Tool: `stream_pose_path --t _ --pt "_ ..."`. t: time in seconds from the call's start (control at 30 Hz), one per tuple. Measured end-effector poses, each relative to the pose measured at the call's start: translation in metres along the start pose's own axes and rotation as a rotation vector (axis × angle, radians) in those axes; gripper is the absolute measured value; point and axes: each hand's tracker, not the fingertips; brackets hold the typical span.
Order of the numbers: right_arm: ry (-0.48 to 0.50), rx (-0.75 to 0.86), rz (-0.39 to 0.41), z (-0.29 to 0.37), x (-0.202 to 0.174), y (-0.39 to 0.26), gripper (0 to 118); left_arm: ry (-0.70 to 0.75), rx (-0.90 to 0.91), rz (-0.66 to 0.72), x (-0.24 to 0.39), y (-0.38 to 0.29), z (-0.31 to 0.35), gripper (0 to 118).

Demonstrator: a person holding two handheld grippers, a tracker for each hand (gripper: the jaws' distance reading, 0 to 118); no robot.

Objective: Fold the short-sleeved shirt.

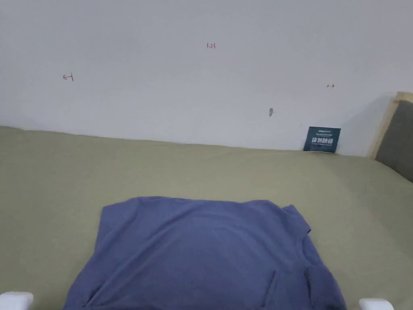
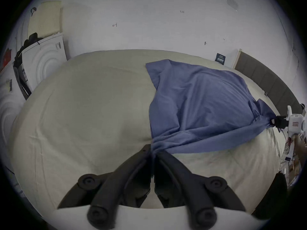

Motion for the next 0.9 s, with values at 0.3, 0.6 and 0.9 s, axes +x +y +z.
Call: stream_pose_path --t 0.3,0.6,0.9 --pt "0.038 0.06 -0.053 0.029 0.011 0.066 7 -0.036 0.068 0.026 0.0 0.054 0.017 3" --pt "0.065 -0.121 -0.047 -0.053 0.015 0.169 7 -0.02 -0.112 -0.007 0.003 0.155 -0.053 3" --pt "0.05 -0.227 -0.144 -0.139 0.022 0.199 16 0.026 -0.215 0.014 0.01 0.174 -0.122 14"
